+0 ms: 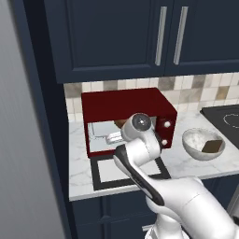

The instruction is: Pick up the heated bread from the toaster oven and place it in the bowl. Then move the bread bowl to the dining counter.

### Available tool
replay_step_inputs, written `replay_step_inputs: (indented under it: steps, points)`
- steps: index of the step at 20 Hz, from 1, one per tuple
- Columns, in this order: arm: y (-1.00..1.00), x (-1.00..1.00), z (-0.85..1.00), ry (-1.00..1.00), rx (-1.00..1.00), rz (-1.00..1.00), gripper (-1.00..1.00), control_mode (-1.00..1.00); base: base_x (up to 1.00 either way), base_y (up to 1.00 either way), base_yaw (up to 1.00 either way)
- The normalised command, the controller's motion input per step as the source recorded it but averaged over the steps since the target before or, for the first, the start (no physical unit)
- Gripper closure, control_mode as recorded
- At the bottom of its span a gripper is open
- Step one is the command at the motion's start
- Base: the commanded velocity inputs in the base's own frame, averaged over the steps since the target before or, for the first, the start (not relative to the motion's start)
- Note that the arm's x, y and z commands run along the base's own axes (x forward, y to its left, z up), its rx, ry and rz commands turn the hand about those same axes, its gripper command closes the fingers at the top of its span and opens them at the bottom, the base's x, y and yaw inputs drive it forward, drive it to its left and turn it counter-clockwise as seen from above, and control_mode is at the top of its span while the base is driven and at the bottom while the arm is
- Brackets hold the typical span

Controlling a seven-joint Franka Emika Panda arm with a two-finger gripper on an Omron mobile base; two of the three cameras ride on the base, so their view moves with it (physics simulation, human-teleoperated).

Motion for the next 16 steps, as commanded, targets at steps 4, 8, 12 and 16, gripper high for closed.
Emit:
replay_step_inputs:
  steps: [4,8,12,16]
  points:
    - [0.00,0.33,-0.14,-0.08,0.04,-0.03,-1.00,-1.00,0.00,0.00,0.00]
    - [0.00,0.28,0.00,-0.06,0.12,-0.08,-1.00,-1.00,0.00,0.00,0.00]
    - [0.00,0.20,0.00,-0.04,0.16,-0.10,-1.00,-1.00,0.00,0.00,0.00]
    - [0.00,0.34,-0.03,0.00,0.03,-0.08,-1.00,-1.00,0.00,0.00,0.00]
